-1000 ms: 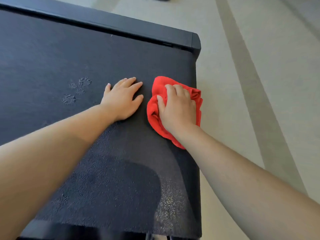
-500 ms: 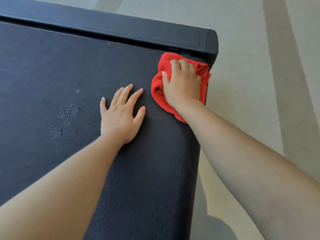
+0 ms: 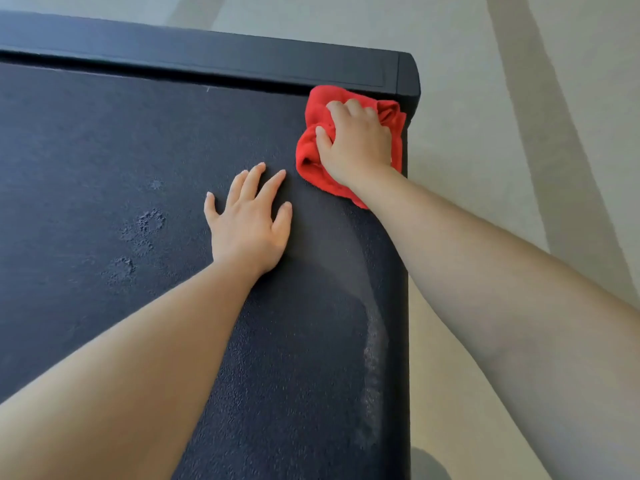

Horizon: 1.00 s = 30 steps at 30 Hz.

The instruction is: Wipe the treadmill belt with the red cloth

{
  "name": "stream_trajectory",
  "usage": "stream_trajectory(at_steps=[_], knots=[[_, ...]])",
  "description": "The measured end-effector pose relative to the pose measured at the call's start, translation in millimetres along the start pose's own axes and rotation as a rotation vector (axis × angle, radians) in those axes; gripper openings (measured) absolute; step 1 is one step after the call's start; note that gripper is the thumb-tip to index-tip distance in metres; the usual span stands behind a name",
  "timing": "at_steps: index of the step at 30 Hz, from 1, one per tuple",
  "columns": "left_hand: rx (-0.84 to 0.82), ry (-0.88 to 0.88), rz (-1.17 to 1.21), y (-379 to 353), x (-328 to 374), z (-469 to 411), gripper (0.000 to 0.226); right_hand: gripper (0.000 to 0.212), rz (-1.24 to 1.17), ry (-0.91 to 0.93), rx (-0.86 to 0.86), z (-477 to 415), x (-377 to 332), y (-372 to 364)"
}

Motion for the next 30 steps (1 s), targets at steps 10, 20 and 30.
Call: stream_trajectory(at_steps=[10,20,30], knots=[[-0.179,-0.354,-0.077,21,-50,13,0.051,0.045,-0.017,-0.082,0.07,158,-67,-20],[-0.355,-0.418,-0.152,49,-79,-21,0.053,0.052,-0.026,-0.192,0.011,178,-119,-39],[-0.143,-0.362,-0.136,30,-74,-38,0.054,0.048,-0.072,-0.131,0.142,45,-70,-26]])
Point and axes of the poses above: each hand's wrist, its own z-axis away from the middle knuckle, its own y-axis out of the back of the hand, x = y × z, the point moved 7 cm from there along -z, towards the middle knuckle, and after that the axes turned 11 degrees about -x, right-handed, at the moved point
